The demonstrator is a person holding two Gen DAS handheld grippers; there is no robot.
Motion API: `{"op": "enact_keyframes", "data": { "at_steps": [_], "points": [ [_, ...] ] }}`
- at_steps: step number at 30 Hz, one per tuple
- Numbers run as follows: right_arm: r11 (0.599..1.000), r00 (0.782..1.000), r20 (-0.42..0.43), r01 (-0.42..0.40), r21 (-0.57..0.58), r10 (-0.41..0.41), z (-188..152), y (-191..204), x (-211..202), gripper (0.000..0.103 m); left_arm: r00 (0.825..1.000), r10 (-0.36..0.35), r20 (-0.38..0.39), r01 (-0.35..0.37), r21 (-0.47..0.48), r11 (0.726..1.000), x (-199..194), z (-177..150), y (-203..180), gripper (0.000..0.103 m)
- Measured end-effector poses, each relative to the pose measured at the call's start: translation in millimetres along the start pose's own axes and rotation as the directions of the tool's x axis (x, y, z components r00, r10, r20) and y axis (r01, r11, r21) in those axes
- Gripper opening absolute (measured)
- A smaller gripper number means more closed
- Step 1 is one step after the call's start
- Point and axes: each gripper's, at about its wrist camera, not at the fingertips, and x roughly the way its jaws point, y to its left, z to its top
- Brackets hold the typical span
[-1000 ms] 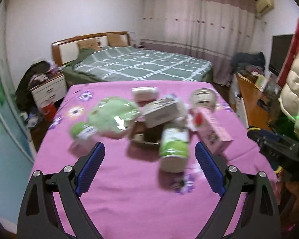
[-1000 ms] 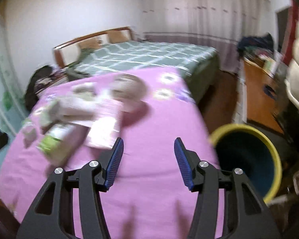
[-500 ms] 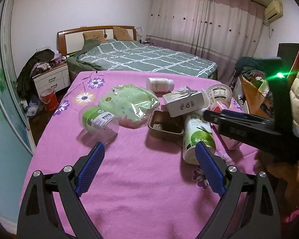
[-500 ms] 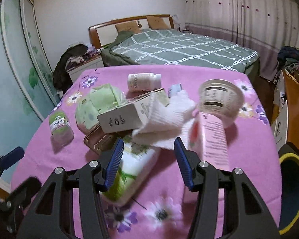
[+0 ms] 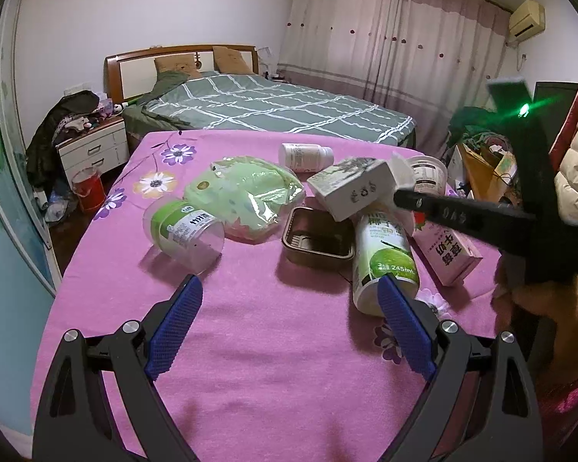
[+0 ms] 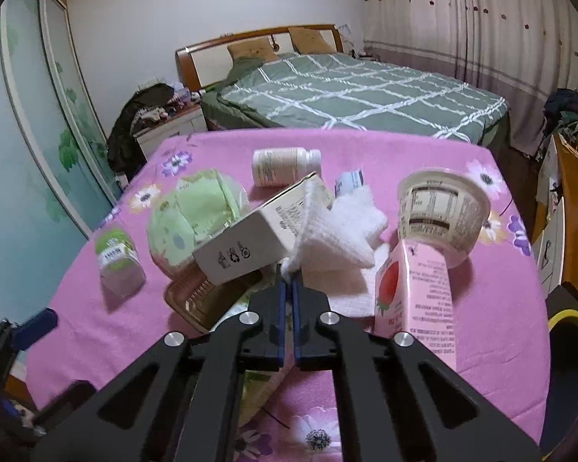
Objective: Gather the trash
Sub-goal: 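Grasp the white cloth on the table with the right tool, then carry the white cloth over the bin and drop it with the right tool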
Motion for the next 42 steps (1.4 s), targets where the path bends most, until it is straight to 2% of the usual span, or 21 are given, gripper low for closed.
{"op": "enact_keyframes", "data": {
  "at_steps": [7, 16, 24, 30, 33, 42],
  "points": [
    [0.999, 0.995, 0.09, -0.042, 0.012, 0.041, 21, -2, -35, 0.002, 1.0, -0.01, 0.001, 0.01, 0.013, 1.0, -2, 0, -5, 0.091],
    [0.997, 0.977, 0.2, -0.082, 0.01, 0.079, 48, -5, -83, 0.003, 1.0, -0.03, -0.005, 0.03, 0.038, 0.999, -2, -2, -16, 0.091],
    [0.997, 0.959, 0.278, -0.068, 0.023, 0.059, 53, -21, -127, 0.003, 0.999, -0.049, -0.011, 0.049, 0.056, 0.997, -2, -3, -26, 0.091],
    [0.997, 0.955, 0.294, 0.003, 0.075, -0.025, 39, -57, -154, 0.003, 0.997, -0.069, -0.02, 0.071, 0.071, 0.995, 1, -3, -38, 0.091],
    [0.991, 0.952, 0.29, 0.064, 0.119, -0.097, 25, -83, -166, 0.003, 0.996, -0.081, -0.025, 0.083, 0.08, 0.993, 3, -3, -45, 0.091],
    [0.93, 0.918, 0.241, 0.247, 0.273, -0.314, -19, -167, -193, 0.003, 0.994, -0.097, -0.043, 0.101, 0.104, 0.989, 8, -4, -66, 0.091]
  ]
}}
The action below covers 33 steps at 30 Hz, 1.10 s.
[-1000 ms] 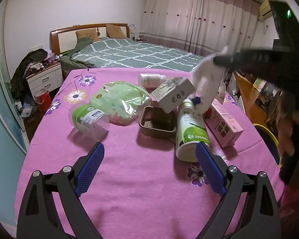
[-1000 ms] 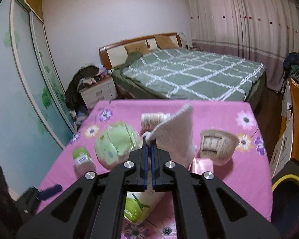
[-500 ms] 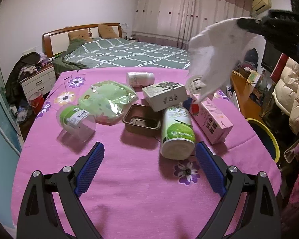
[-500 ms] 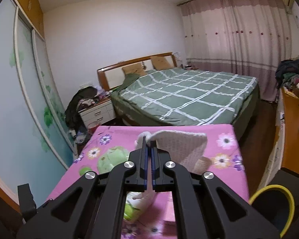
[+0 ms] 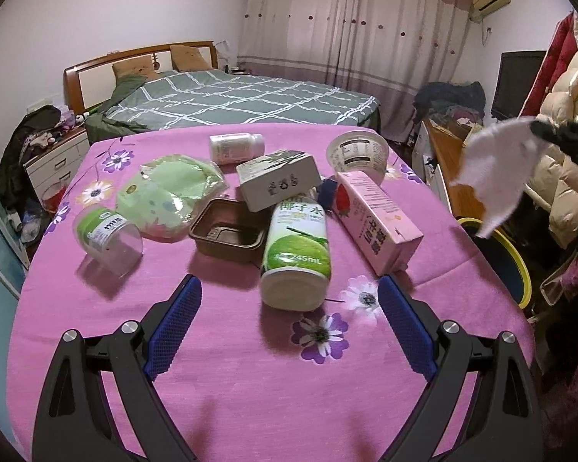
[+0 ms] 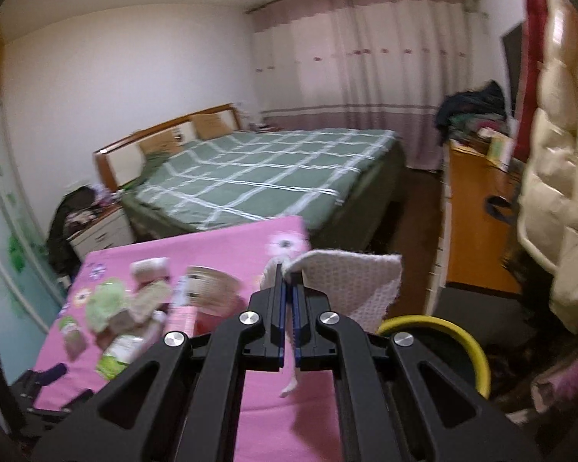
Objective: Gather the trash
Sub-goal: 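Carry the white cloth over the bin and drop it with the right tool, then grasp the green coconut-water bottle with the left tool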
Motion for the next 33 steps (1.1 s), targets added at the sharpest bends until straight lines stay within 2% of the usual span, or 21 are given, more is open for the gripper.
{"op": "enact_keyframes", "data": {
  "at_steps": [5, 9, 13, 16, 23, 33],
  "points": [
    [0.992, 0.993, -0.026, 0.117, 0.041, -0.116, -16, -44, 7, 0.004, 1.0, 0.01, 0.002, -0.01, 0.007, 1.0, 1, 2, -5, 0.092],
    [0.983, 0.983, -0.074, 0.174, 0.066, -0.169, -32, -69, 16, 0.004, 1.0, 0.017, -0.005, -0.017, 0.008, 1.0, 3, 3, -7, 0.092],
    [0.973, 0.969, -0.14, 0.218, 0.08, -0.206, -48, -89, 32, 0.015, 1.0, 0.019, -0.008, -0.019, 0.019, 1.0, 6, 3, -13, 0.091],
    [0.965, 0.959, -0.159, 0.249, 0.084, -0.234, -57, -97, 36, 0.022, 1.0, 0.022, -0.011, -0.021, 0.025, 0.999, 8, 3, -15, 0.091],
    [0.965, 0.961, -0.171, 0.238, 0.112, -0.217, -67, -102, 36, 0.029, 0.999, 0.03, -0.03, -0.029, 0.023, 0.999, 23, 4, -12, 0.091],
    [0.97, 0.964, -0.193, 0.21, 0.124, -0.184, -72, -96, 46, 0.03, 0.997, 0.043, -0.069, -0.041, 0.029, 0.999, 61, 4, 3, 0.091]
  ]
}}
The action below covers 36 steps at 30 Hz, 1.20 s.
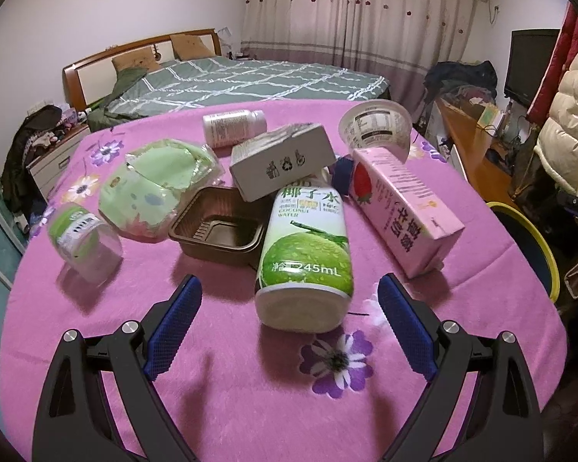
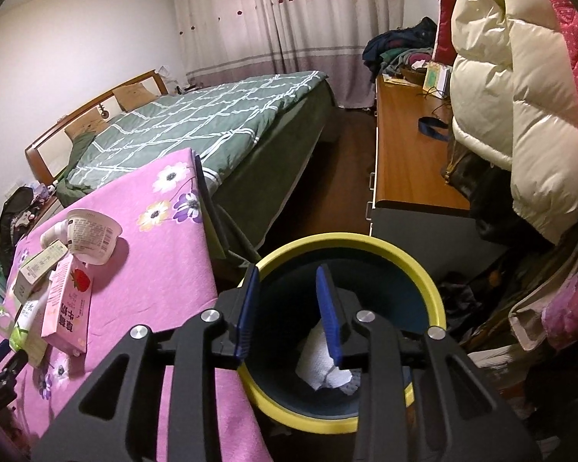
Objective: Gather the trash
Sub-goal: 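Grasp the green coconut-water bottle with the left tool, then lift the coconut-water bottle and lower it into the bin with the left tool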
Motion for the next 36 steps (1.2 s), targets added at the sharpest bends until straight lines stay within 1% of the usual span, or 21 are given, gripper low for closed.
{"op": "enact_keyframes", "data": {
  "at_steps": [2, 3, 4, 6, 9, 11, 12, 13, 17, 21, 24, 31, 36],
  "points": [
    [1.0, 1.0, -0.003, -0.001, -0.001, 0.001, 0, 1, 1, 0.03, 1.0, -0.003, -0.008, 0.003, 0.004, 1.0, 8, 1, 1, 0.085],
    [1.0, 1.0, -0.005, -0.003, -0.001, 0.003, -1, 2, 2, 0.03, 1.0, -0.002, -0.012, 0.002, 0.005, 1.0, 11, 0, 1, 0.081],
    [1.0, 1.0, -0.006, -0.005, 0.0, 0.005, -1, 2, 3, 0.03, 1.0, -0.009, -0.025, 0.009, 0.002, 1.0, 14, 1, 2, 0.078],
    [1.0, 1.0, -0.01, -0.008, 0.003, 0.008, -1, 2, 4, 0.03, 0.999, -0.03, -0.023, 0.03, -0.004, 1.0, 17, 3, 3, 0.075],
    [1.0, 1.0, -0.018, -0.015, 0.003, 0.015, -3, 3, 7, 0.03, 1.0, -0.022, -0.008, 0.023, 0.014, 1.0, 18, 7, -1, 0.07],
    [1.0, 1.0, -0.022, -0.02, 0.003, 0.02, -5, 5, 8, 0.03, 0.999, -0.031, -0.009, 0.031, 0.025, 0.999, 20, 8, -4, 0.063],
    [1.0, 0.999, -0.023, -0.022, 0.003, 0.022, -6, 5, 7, 0.03, 0.999, -0.034, -0.015, 0.034, 0.029, 0.999, 20, 8, -5, 0.054],
    [1.0, 0.999, -0.024, -0.027, 0.006, 0.027, -7, 5, 7, 0.03, 0.999, -0.037, -0.024, 0.038, 0.032, 0.999, 22, 8, -5, 0.052],
    [0.999, 0.999, -0.018, -0.033, 0.014, 0.033, -6, 2, 3, 0.03, 0.999, -0.025, -0.026, 0.027, 0.067, 0.997, 20, 8, -10, 0.052],
    [0.999, 0.999, -0.007, -0.039, 0.024, 0.039, -6, -1, -2, 0.03, 0.999, -0.037, -0.038, 0.04, 0.077, 0.996, 11, 8, -11, 0.052],
    [0.999, 0.999, -0.003, -0.045, 0.027, 0.045, -5, -1, -4, 0.03, 0.999, -0.053, -0.013, 0.054, 0.099, 0.994, -8, 11, -13, 0.052],
    [0.997, 0.997, 0.007, -0.072, 0.03, 0.072, -5, 2, -9, 0.03, 0.991, -0.096, 0.09, 0.083, 0.137, 0.987, -61, 25, -22, 0.052],
    [0.996, 0.996, 0.012, -0.085, 0.029, 0.084, -5, 2, -14, 0.03, 0.986, -0.115, 0.122, 0.096, 0.151, 0.984, -78, 29, -30, 0.052]
  ]
}}
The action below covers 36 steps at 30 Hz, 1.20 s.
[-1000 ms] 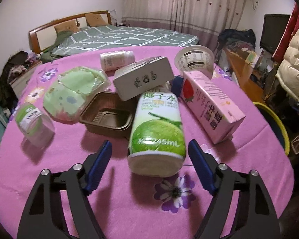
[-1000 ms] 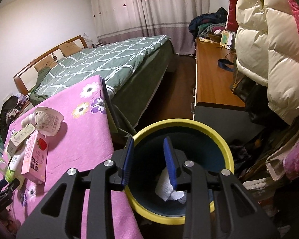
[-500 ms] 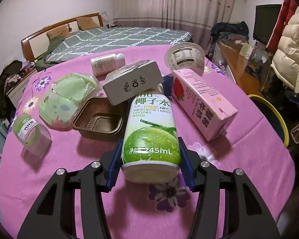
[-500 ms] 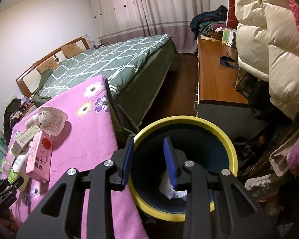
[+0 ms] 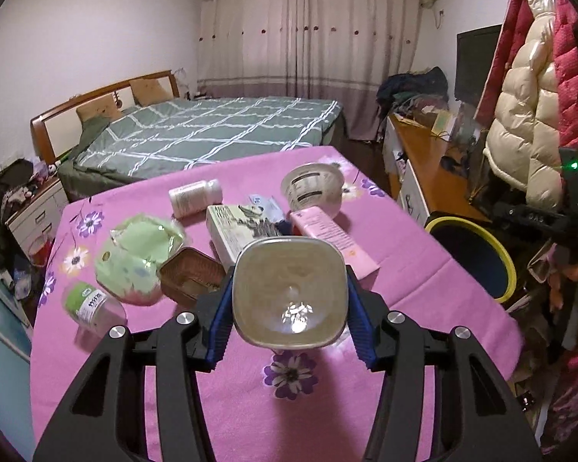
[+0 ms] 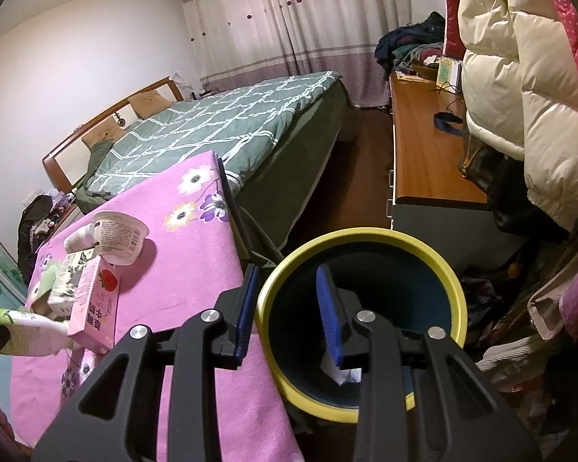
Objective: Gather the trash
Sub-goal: 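Lift the coconut-water bottle and lower it into the bin with the left tool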
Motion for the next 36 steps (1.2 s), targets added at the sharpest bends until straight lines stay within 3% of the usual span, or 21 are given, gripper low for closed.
{"op": "enact_keyframes", "data": {
  "at_steps": [23, 30, 36],
  "points": [
    [0.996, 1.0, 0.01, -0.03, 0.085, 0.03, -9, -42, -4, 0.03, 0.999, 0.029, 0.021, -0.03, 0.054, 0.998, 1, 26, -37, 0.052],
    [0.993, 1.0, 0.014, -0.024, 0.112, 0.023, -13, -62, -6, 0.03, 0.999, -0.027, 0.042, 0.022, 0.101, 0.995, -17, 34, -74, 0.052],
    [0.99, 1.0, 0.027, 0.004, 0.138, -0.007, -16, -82, -14, 0.03, 0.991, -0.115, 0.066, 0.105, 0.141, 0.984, -28, 48, -113, 0.052]
  ]
}}
